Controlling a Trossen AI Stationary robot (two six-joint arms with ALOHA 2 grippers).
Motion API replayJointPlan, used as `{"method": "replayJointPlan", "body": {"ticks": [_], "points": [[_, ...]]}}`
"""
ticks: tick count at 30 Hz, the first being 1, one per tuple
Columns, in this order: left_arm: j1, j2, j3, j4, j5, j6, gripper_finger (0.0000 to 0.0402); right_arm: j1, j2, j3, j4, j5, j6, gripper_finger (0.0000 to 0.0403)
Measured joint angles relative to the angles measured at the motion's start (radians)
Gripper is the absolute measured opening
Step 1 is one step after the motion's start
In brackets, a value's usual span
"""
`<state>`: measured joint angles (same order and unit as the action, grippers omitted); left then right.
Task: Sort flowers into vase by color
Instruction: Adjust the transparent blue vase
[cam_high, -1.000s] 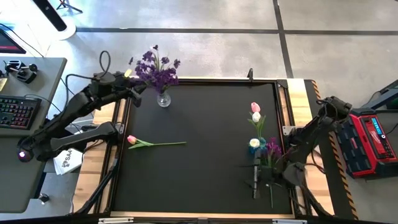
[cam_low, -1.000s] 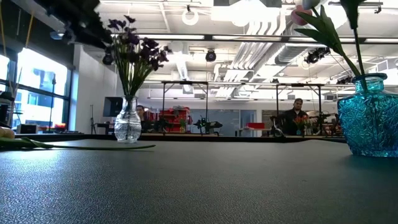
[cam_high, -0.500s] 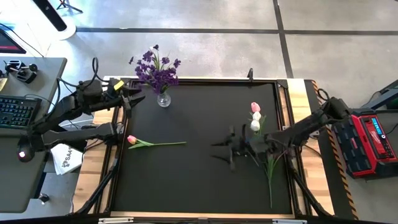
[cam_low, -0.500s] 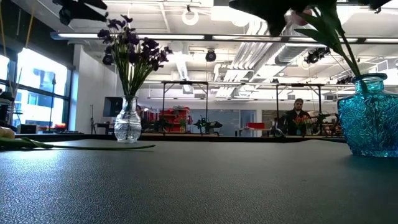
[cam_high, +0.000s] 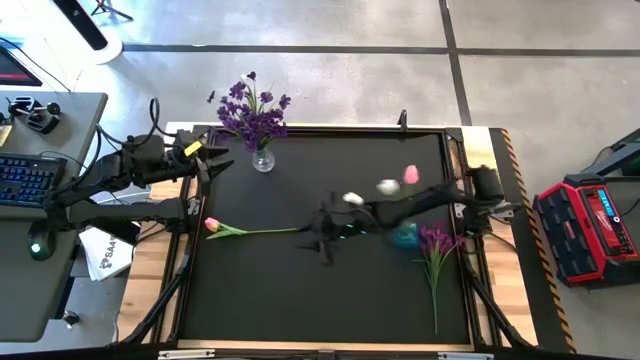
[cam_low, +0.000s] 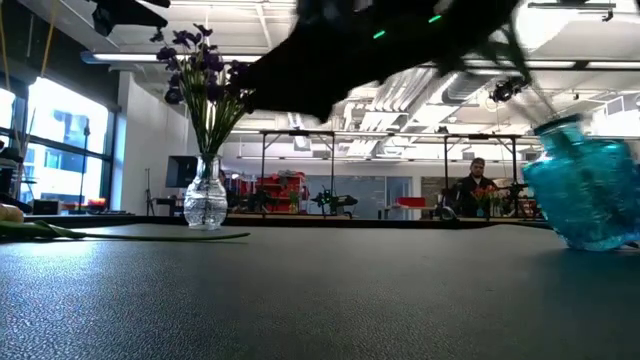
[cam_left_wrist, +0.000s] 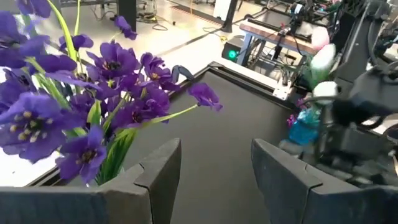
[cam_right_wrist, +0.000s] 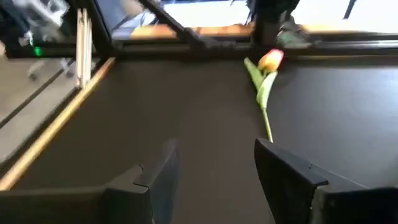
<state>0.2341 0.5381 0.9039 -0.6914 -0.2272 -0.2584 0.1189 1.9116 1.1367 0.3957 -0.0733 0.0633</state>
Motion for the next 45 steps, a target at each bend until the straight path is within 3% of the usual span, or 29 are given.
{"method": "replayJointPlan", "body": {"ticks": [6,13,21,26,31,36,41,45], "points": [[-0.002,0.000,0.000,-0.051,0.006,-0.001,0.0184,-0.072,0.218,0.269,-0.123,-0.145,-0.054,0.0234],[-0.002,0.000,-0.001,-0.058,0.005,-0.001,0.0184,-0.101,0.416,0.564,-0.443,-0.197,-0.125,0.0291],[-0.002,0.000,-0.001,-0.063,0.007,-0.001,0.0184,-0.078,0.432,0.601,-0.462,-0.123,-0.161,0.0291],[-0.002,0.000,-0.001,-0.069,0.007,-0.002,0.0184,-0.076,0.324,0.517,-0.480,-0.087,-0.162,0.0274],[-0.002,0.000,-0.001,-0.074,0.008,0.001,0.0184,-0.058,0.070,0.234,-0.464,0.095,-0.146,0.0256],[-0.035,0.007,-0.001,-0.064,0.005,0.051,0.0184,-0.022,-0.220,-0.019,-0.529,0.236,-0.017,0.0248],[-0.076,0.019,-0.001,-0.061,-0.050,0.052,0.0184,-0.008,-0.363,-0.073,-0.695,0.180,0.125,0.0248],[-0.095,0.026,-0.001,-0.061,-0.074,0.051,0.0184,-0.021,-0.349,-0.020,-0.882,0.073,0.194,0.0248]]}}
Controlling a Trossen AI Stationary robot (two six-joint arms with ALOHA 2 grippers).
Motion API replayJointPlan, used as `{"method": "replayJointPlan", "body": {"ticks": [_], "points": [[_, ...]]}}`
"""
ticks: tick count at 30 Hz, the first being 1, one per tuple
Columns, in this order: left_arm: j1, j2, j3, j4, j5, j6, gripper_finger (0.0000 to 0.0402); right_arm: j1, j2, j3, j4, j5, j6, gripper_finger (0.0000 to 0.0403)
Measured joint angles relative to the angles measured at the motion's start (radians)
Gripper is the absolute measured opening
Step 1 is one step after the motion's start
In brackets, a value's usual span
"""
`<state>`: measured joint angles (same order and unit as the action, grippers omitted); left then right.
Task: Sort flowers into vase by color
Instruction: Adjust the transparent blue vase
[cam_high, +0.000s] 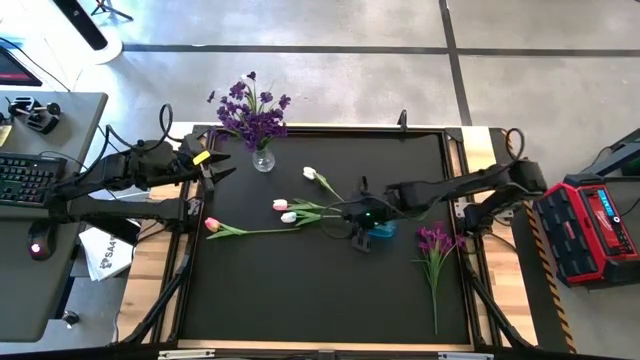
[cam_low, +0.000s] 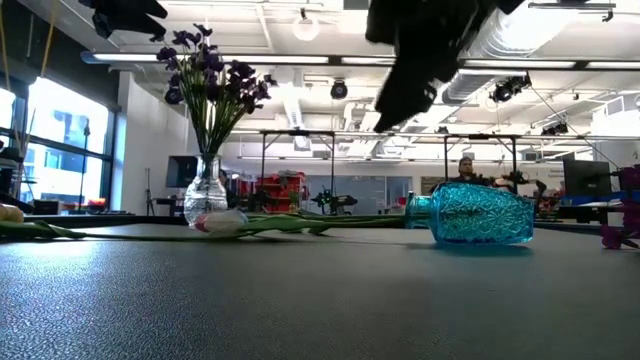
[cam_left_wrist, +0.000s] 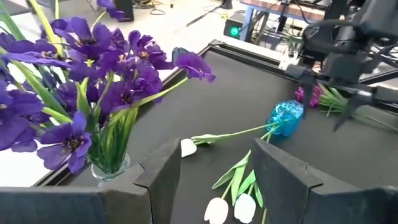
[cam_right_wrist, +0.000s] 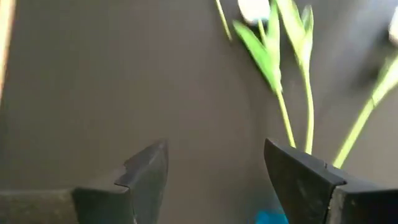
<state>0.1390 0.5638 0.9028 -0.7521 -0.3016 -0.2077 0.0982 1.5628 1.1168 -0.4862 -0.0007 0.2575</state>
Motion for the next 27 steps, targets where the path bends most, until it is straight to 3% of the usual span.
{"method": "replayJointPlan", "body": {"ticks": [6,12,19,25,27], "points": [[-0.013,0.006,0.000,-0.007,0.000,0.000,0.0184,-0.006,0.071,0.065,-0.198,0.102,0.004,0.0248],[-0.013,0.006,0.000,-0.012,0.001,-0.026,0.0184,-0.055,0.106,0.082,-0.253,0.100,-0.039,0.0248],[-0.013,0.006,0.000,-0.013,0.002,-0.027,0.0184,-0.147,0.112,0.082,-0.261,-0.009,-0.059,0.0250],[-0.014,0.006,0.000,-0.011,0.005,-0.022,0.0184,-0.167,0.164,0.082,-0.287,-0.071,-0.078,0.0277],[-0.020,0.006,0.000,0.007,0.051,-0.001,0.0184,-0.166,0.187,0.082,-0.287,-0.081,-0.078,0.0286]]}}
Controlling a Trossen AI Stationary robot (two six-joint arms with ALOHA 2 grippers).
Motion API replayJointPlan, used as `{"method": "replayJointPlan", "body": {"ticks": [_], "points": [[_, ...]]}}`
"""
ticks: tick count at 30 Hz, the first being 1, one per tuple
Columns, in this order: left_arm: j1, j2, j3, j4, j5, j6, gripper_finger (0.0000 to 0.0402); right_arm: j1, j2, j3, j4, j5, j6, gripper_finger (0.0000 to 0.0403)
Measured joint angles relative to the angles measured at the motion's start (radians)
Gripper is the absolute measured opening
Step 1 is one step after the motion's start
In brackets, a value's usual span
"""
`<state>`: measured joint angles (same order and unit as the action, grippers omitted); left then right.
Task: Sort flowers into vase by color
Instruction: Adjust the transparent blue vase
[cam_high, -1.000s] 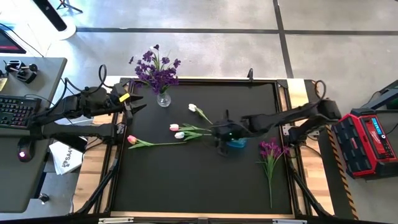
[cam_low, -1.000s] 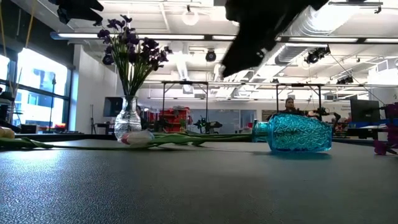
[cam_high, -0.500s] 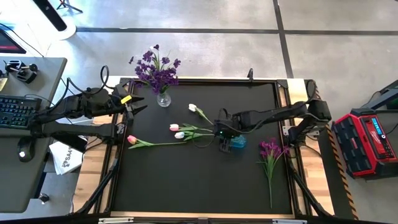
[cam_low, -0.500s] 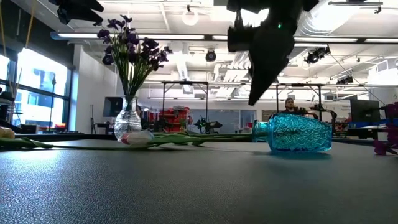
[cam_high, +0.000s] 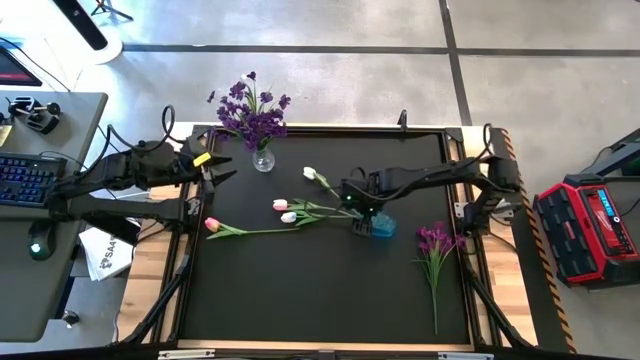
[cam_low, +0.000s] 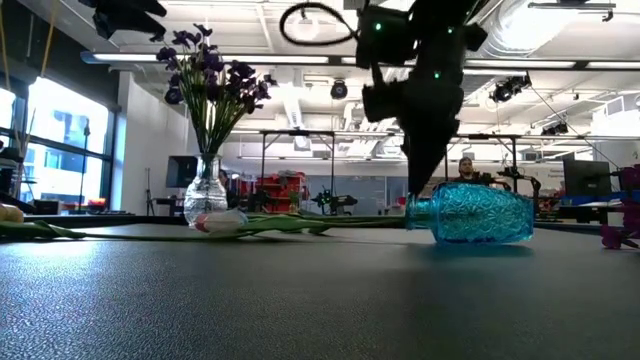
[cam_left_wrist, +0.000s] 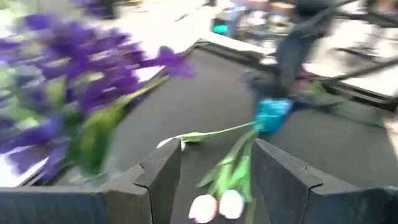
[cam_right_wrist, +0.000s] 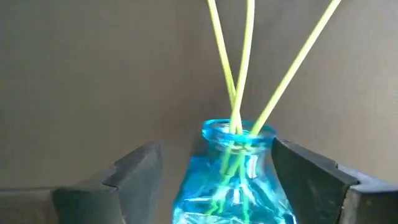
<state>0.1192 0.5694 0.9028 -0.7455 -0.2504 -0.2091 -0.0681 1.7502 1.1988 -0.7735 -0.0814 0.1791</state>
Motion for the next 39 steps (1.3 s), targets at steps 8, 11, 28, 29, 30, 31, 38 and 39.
{"method": "replayJointPlan", "body": {"ticks": [8,11,28,29,30,31,38,39], "points": [[-0.062,-0.001,0.000,0.152,0.063,0.031,0.0184,0.003,0.064,-0.001,-0.057,0.006,-0.004,0.0272],[-0.099,0.004,0.000,0.218,0.024,0.089,0.0183,0.003,0.064,-0.001,-0.056,0.006,-0.004,0.0253],[-0.624,0.419,0.000,0.319,-0.465,0.401,0.0086,0.062,0.062,-0.001,-0.054,0.052,-0.024,0.0190],[-0.644,0.449,0.000,0.318,-0.443,0.356,0.0084,0.067,0.062,-0.001,-0.054,0.049,-0.029,0.0190],[-0.659,0.480,0.000,0.319,-0.412,0.306,0.0082,0.072,0.062,-0.001,-0.054,0.047,-0.031,0.0190],[-0.668,0.514,0.000,0.319,-0.377,0.258,0.0081,0.077,0.062,-0.001,-0.054,0.047,-0.038,0.0190],[-0.607,0.785,0.000,0.438,-0.253,0.054,0.0106,0.114,0.060,-0.001,-0.036,0.047,-0.068,0.0190],[-0.581,0.827,0.000,0.470,-0.225,0.068,0.0115,0.117,0.060,-0.001,-0.035,0.047,-0.068,0.0190]]}}
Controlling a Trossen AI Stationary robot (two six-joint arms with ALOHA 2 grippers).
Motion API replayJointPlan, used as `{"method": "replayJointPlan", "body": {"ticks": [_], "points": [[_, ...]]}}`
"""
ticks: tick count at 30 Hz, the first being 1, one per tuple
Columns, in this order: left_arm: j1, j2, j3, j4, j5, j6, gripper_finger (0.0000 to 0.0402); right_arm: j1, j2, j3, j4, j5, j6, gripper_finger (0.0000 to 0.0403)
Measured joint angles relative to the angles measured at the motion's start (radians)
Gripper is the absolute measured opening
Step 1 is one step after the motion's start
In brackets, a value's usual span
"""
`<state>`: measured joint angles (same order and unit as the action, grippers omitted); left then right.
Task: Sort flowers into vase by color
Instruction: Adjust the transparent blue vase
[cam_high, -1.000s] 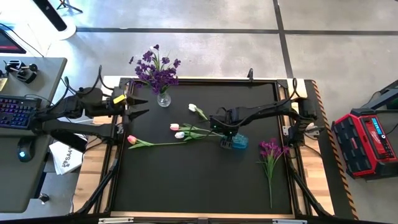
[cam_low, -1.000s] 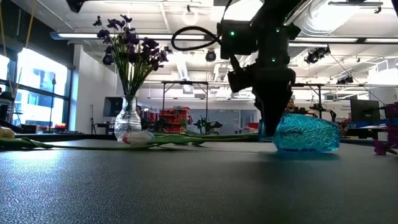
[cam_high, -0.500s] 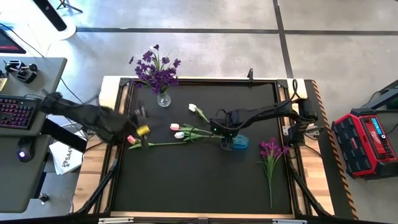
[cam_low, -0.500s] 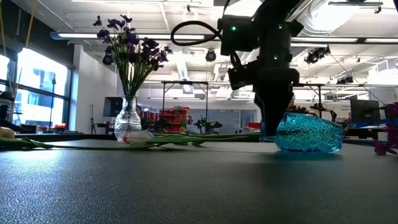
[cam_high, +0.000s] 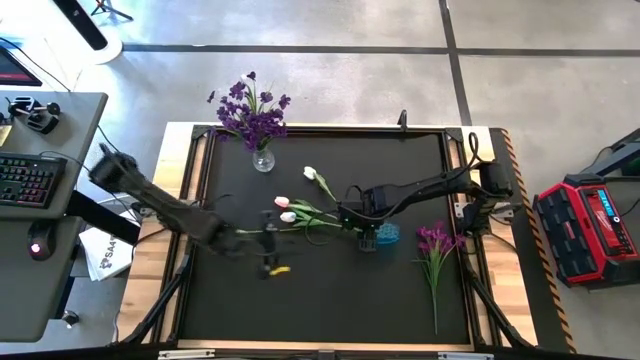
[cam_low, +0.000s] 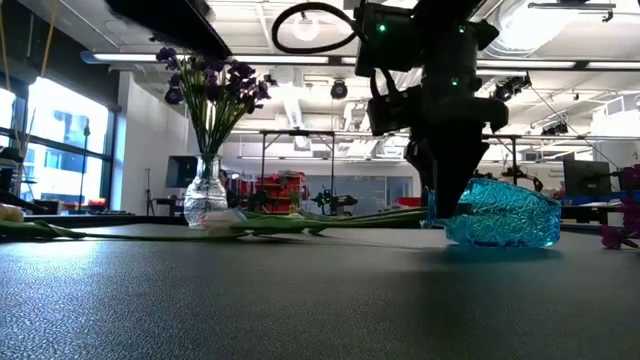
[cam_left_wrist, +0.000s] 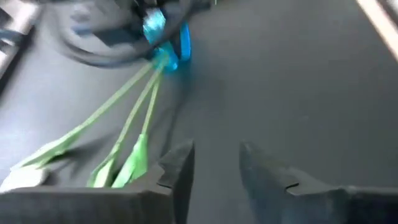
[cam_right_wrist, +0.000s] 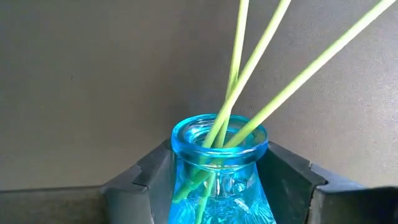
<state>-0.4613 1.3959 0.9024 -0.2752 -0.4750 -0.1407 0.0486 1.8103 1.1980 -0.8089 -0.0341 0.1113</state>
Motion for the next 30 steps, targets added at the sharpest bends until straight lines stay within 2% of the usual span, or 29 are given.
{"method": "replayJointPlan", "body": {"ticks": [5,7,9,13,17,26,30], "points": [[0.159,0.223,0.000,0.241,0.214,0.080,0.0176,0.012,-0.003,0.000,-0.011,-0.001,0.003,0.0190],[0.200,0.305,0.000,0.311,0.261,0.122,0.0197,0.018,-0.004,-0.001,-0.026,-0.003,0.005,0.0190],[0.227,0.362,0.000,0.357,0.249,0.179,0.0211,0.021,-0.008,-0.002,-0.029,-0.003,0.007,0.0190],[0.250,0.430,0.000,0.498,0.147,0.306,0.0215,0.026,-0.010,-0.002,-0.026,-0.003,0.009,0.0189],[0.276,0.474,0.000,0.624,0.125,0.429,0.0215,0.026,-0.011,-0.002,-0.033,-0.004,0.024,0.0189],[0.373,0.527,0.001,0.684,0.124,0.537,0.0215,0.039,-0.011,-0.002,-0.026,-0.016,0.018,0.0189],[0.400,0.528,0.001,0.701,0.233,0.618,0.0219,0.045,-0.011,-0.002,-0.014,-0.020,0.015,0.0189]]}}
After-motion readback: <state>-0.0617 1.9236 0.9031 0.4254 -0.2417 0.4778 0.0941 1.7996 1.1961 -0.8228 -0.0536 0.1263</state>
